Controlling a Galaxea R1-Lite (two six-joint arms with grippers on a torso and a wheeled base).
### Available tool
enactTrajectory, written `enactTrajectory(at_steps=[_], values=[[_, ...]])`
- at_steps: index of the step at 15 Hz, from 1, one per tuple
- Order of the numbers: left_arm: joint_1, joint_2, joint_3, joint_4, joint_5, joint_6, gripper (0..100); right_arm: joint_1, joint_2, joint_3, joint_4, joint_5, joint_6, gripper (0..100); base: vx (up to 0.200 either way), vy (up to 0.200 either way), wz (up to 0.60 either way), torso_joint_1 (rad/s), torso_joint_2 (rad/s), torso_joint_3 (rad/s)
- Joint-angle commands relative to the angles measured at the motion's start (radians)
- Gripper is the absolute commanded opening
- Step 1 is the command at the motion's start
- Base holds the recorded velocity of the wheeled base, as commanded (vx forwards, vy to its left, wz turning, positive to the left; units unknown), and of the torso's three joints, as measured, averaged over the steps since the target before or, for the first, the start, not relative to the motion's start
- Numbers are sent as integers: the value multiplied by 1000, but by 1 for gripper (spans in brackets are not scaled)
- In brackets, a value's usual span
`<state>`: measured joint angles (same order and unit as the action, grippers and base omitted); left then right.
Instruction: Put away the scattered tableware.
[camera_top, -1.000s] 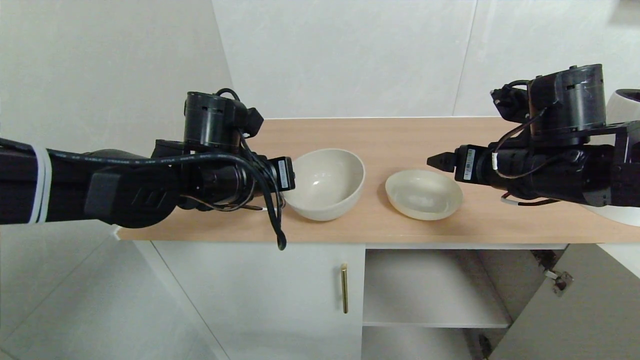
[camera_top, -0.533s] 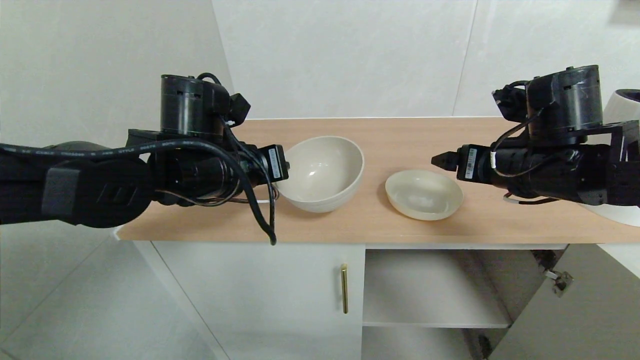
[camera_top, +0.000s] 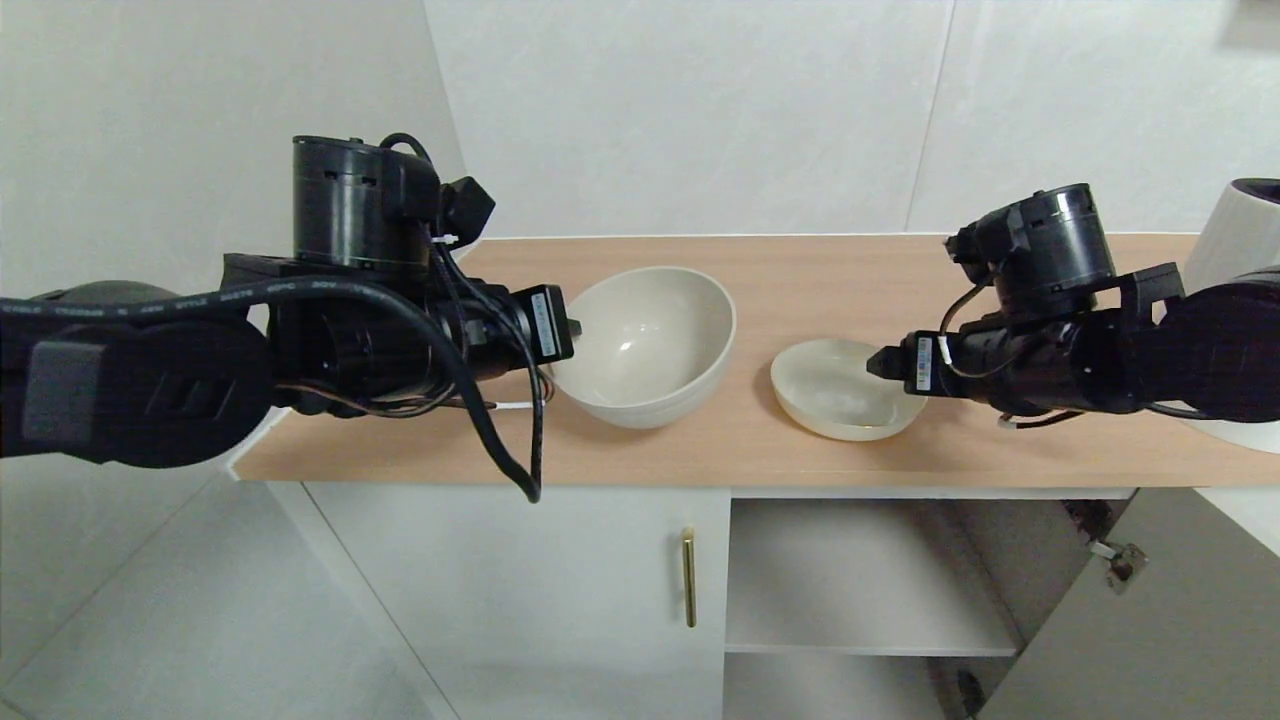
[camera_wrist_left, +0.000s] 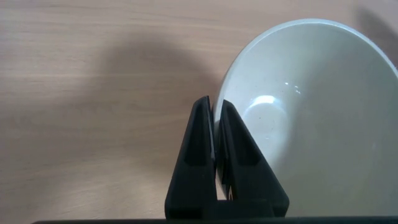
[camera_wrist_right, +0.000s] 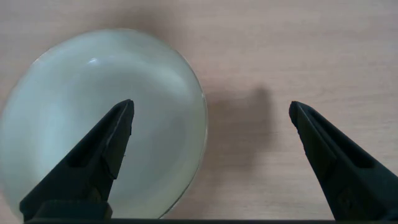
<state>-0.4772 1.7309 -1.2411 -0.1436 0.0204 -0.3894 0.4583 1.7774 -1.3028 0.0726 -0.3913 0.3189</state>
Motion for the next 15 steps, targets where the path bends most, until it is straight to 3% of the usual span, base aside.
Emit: enactTrajectory(at_steps=[1,6,7,15], values=[[0,-10,2,-1,0,0,0,-1,19,-6,3,2,0,100,0,0,0,0,0,0],[0,-10,3,-1,0,0,0,-1,19,-4,6,2,0,100,0,0,0,0,0,0],[0,-10,3,-1,0,0,0,-1,19,-4,6,3,0,0,0,0,0,0,0,0],[0,-11,3,-1,0,0,0,-1,11,-6,6,11,0,0,0,0,0,0,0,0]])
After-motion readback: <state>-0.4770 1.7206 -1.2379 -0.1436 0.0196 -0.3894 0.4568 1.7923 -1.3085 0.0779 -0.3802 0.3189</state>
